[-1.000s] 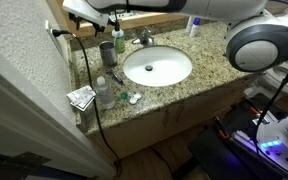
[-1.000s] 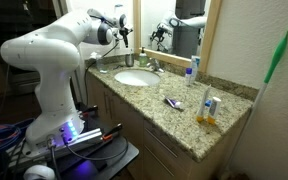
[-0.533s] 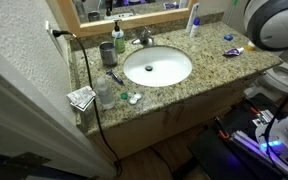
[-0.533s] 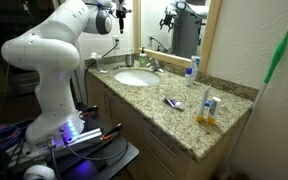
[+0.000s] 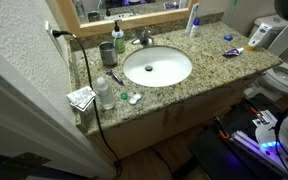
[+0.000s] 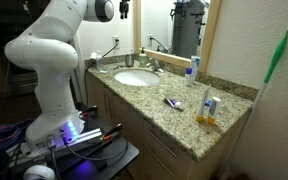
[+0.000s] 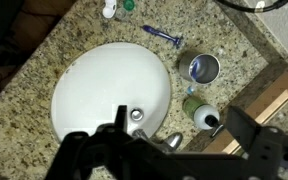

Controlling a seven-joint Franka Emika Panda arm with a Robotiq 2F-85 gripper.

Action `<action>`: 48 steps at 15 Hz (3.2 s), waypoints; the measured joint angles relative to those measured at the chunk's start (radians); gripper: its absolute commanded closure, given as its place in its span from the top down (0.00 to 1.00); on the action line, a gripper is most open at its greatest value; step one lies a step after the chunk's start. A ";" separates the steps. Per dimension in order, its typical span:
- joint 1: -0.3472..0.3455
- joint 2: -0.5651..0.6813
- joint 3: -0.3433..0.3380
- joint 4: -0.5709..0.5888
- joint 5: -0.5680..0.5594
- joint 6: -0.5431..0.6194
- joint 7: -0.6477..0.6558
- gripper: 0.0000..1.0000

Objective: Move the silver cup to the left side of the counter, move the small blue object and then the toothpaste to the left side of the counter as well

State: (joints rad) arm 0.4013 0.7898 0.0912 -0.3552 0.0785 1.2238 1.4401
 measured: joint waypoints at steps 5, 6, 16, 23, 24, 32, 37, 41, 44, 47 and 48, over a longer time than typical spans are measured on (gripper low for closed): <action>-0.007 -0.003 -0.001 -0.006 -0.002 0.004 0.025 1.00; 0.000 0.004 -0.002 -0.009 -0.004 0.025 0.027 1.00; 0.028 -0.015 -0.126 -0.011 -0.198 -0.169 0.041 1.00; -0.073 -0.119 -0.157 -0.008 -0.153 -0.331 0.293 1.00; -0.097 -0.124 -0.155 -0.008 -0.135 -0.320 0.333 1.00; -0.233 -0.126 -0.165 -0.010 -0.111 -0.265 0.644 1.00; -0.244 -0.126 -0.164 -0.010 -0.110 -0.262 0.667 1.00; -0.233 -0.105 -0.168 -0.015 -0.151 -0.227 0.704 1.00; -0.251 -0.055 -0.198 -0.015 -0.184 -0.138 0.793 1.00; -0.320 -0.029 -0.210 -0.015 -0.179 -0.060 0.888 1.00; -0.348 -0.028 -0.210 -0.014 -0.173 -0.044 0.917 1.00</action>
State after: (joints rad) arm 0.0537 0.7616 -0.1186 -0.3696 -0.0942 1.1799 2.3574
